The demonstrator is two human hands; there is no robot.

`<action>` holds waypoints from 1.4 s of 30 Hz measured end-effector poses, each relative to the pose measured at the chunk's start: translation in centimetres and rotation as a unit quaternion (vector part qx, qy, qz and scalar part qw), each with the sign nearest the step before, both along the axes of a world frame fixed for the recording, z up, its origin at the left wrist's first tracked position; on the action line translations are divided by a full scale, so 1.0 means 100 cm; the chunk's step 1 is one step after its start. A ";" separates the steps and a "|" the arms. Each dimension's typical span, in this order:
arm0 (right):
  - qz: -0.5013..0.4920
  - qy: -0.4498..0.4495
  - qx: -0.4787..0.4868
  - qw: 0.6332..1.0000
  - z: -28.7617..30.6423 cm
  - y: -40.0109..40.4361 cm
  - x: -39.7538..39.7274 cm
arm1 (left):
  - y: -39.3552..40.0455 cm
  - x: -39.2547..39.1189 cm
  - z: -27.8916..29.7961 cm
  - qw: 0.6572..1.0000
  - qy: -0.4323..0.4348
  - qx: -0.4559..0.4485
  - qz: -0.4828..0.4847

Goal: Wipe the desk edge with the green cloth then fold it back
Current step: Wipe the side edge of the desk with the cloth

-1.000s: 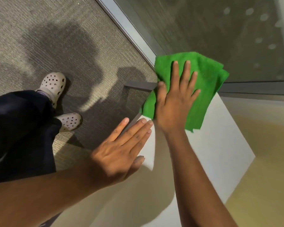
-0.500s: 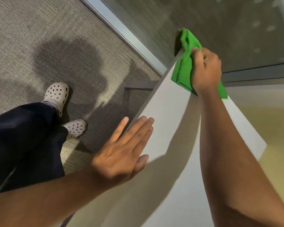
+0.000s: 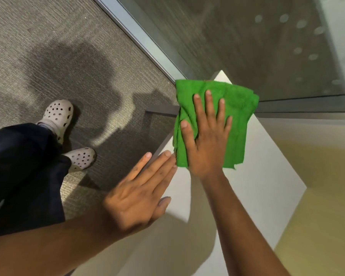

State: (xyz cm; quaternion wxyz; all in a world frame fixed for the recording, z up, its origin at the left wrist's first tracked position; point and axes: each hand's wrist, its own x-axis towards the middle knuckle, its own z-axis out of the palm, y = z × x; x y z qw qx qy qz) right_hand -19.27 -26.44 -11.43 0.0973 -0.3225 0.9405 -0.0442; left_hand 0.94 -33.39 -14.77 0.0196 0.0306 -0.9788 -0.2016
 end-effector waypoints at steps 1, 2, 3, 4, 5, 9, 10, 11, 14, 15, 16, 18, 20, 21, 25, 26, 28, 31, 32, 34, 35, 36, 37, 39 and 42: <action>0.008 0.003 0.005 1.000 0.000 -0.001 0.000 | 0.000 0.000 0.002 1.000 0.001 -0.002 0.003; 0.015 0.008 0.011 1.000 0.000 -0.005 -0.005 | 0.000 0.000 0.003 1.000 -0.001 -0.001 0.004; 0.021 0.016 0.018 0.999 -0.001 -0.012 -0.012 | 0.000 0.000 0.004 1.000 -0.004 0.002 0.002; 0.024 0.023 0.024 0.999 -0.002 -0.020 -0.022 | -0.001 0.000 0.004 1.000 -0.010 0.005 -0.002; 0.018 0.028 0.027 0.999 -0.004 -0.030 -0.033 | -0.002 0.000 0.005 1.000 -0.018 0.004 -0.007; -0.093 0.037 0.006 0.995 -0.006 -0.060 -0.074 | -0.004 -0.002 0.007 0.998 -0.040 -0.028 -0.027; -0.126 0.043 -0.002 0.991 -0.006 -0.064 -0.078 | -0.005 -0.002 0.007 0.998 -0.043 -0.041 -0.034; -0.155 0.047 -0.008 0.987 -0.006 -0.067 -0.079 | -0.005 -0.003 0.008 0.997 -0.043 -0.054 -0.040; -0.179 0.038 -0.010 0.983 -0.003 -0.068 -0.056 | -0.008 -0.005 0.011 0.996 -0.039 -0.064 -0.041; -0.165 0.028 -0.010 0.986 -0.002 -0.063 -0.043 | -0.008 -0.005 0.012 0.996 -0.040 -0.064 -0.040; -0.152 0.016 -0.011 0.988 0.000 -0.057 -0.028 | -0.008 -0.005 0.012 0.996 -0.043 -0.066 -0.041; -0.145 -0.005 -0.017 0.989 0.002 -0.041 0.004 | -0.008 -0.006 0.012 0.996 -0.045 -0.066 -0.044; -0.159 -0.023 -0.020 0.987 0.002 -0.030 0.028 | -0.007 -0.007 0.010 0.997 -0.040 -0.061 -0.040; -0.169 -0.027 -0.018 0.985 0.000 -0.029 0.033 | -0.007 -0.007 0.009 0.997 -0.039 -0.059 -0.037; -0.216 -0.009 -0.011 0.976 -0.006 -0.054 0.005 | -0.008 -0.005 0.009 0.997 -0.039 -0.046 -0.042; -0.228 -0.007 -0.011 0.973 -0.007 -0.062 -0.010 | -0.008 -0.005 0.010 0.997 -0.043 -0.044 -0.044; -0.259 -0.010 -0.012 0.966 -0.006 -0.076 -0.041 | -0.009 -0.005 0.012 0.997 -0.049 -0.037 -0.048; -0.277 -0.003 -0.013 0.961 -0.003 -0.085 -0.052 | -0.010 -0.005 0.013 0.996 -0.058 -0.038 -0.057; -0.266 -0.004 -0.015 0.964 -0.002 -0.084 -0.043 | -0.010 -0.005 0.014 0.995 -0.062 -0.045 -0.058; -0.223 -0.006 -0.019 0.975 -0.001 -0.074 -0.013 | -0.009 -0.005 0.015 0.996 -0.065 -0.042 -0.049; -0.200 -0.009 -0.017 0.980 -0.002 -0.067 0.003 | -0.009 -0.005 0.015 0.996 -0.066 -0.033 -0.044; -0.183 -0.014 -0.011 0.983 -0.003 -0.061 0.015 | -0.008 -0.006 0.015 0.997 -0.065 -0.025 -0.042; -0.175 -0.017 -0.005 0.984 -0.004 -0.057 0.021 | -0.008 -0.006 0.014 0.997 -0.063 -0.019 -0.039; -0.172 -0.012 0.002 0.985 -0.005 -0.057 0.016 | -0.006 -0.006 0.013 0.998 -0.061 -0.006 -0.034; -0.178 -0.006 0.018 0.984 -0.005 -0.071 -0.026 | -0.006 -0.005 0.011 0.998 -0.052 0.013 -0.026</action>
